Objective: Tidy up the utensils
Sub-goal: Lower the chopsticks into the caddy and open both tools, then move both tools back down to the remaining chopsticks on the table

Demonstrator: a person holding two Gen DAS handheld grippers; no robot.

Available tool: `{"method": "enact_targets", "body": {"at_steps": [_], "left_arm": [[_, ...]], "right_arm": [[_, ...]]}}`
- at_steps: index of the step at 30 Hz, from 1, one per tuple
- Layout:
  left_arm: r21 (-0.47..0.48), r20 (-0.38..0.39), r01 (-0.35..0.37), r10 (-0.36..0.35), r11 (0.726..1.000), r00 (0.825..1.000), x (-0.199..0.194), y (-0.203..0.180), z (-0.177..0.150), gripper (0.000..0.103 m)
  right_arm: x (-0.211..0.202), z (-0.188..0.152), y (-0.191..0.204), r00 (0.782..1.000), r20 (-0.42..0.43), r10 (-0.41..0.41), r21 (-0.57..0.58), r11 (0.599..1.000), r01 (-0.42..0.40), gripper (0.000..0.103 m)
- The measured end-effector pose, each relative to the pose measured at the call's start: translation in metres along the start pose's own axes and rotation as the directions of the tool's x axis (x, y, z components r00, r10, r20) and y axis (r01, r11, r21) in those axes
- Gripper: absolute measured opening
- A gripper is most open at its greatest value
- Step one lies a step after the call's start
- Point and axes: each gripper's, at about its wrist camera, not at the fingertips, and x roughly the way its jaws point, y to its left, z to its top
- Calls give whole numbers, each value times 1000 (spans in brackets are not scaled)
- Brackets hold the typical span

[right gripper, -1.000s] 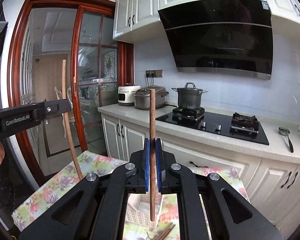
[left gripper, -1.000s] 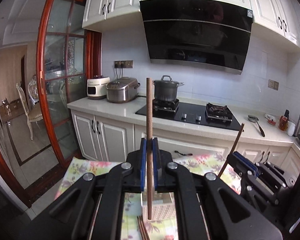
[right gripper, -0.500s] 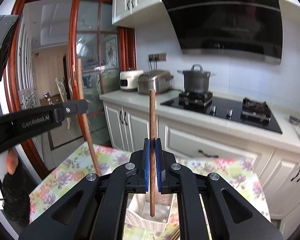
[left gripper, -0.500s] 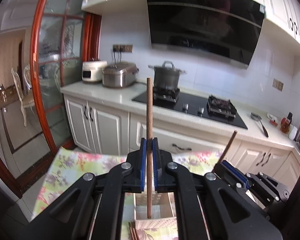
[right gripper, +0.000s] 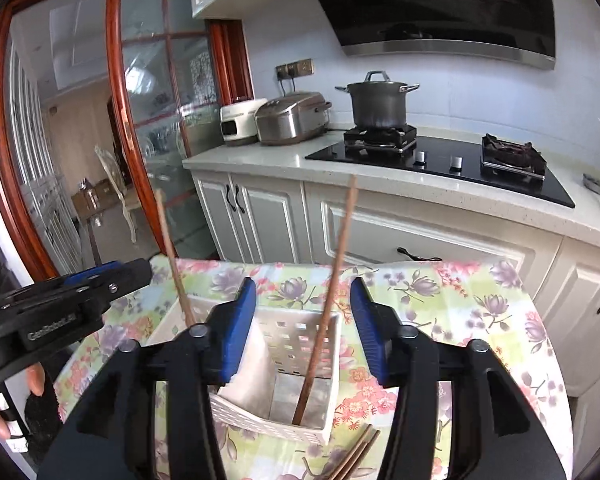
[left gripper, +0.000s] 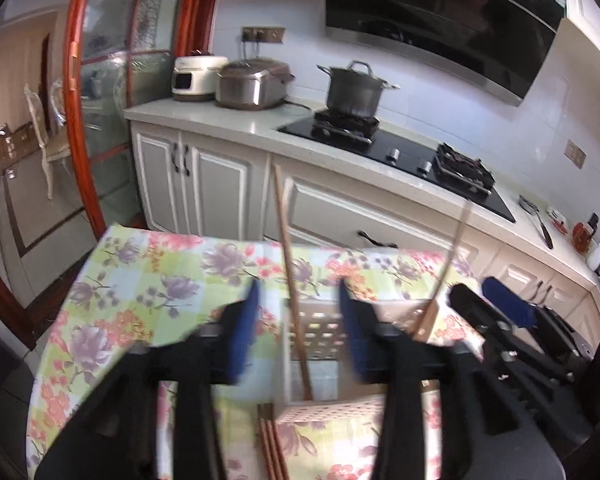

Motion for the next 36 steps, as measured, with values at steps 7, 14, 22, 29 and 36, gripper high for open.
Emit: {"method": "enact_targets", "body": {"at_steps": [7, 14, 22, 29, 36], "left_arm": [[-20, 75, -110, 111, 994, 991, -26, 18, -26, 92], [-27, 84, -147, 149, 989, 985, -41, 32, -69, 96], [-70, 26, -149, 151, 986, 988, -45, 50, -116, 97], [-85, -35, -145, 143, 986, 989, -42, 52, -155, 97], [-39, -81, -185, 182, 982, 980, -24, 46, -176, 97]], "right_arm": [[-18, -22, -13, 1000, 1, -19, 0, 1000, 19, 48], [-35, -68, -20, 999, -17, -45, 14, 999, 45, 48], [-39, -116, -28, 994, -81, -69, 55, 996, 74, 48], [-38, -155, -35, 979, -151, -136, 80, 986, 149, 37], [-18, -174, -42, 953, -276, -125, 99, 983, 158, 25]]}}
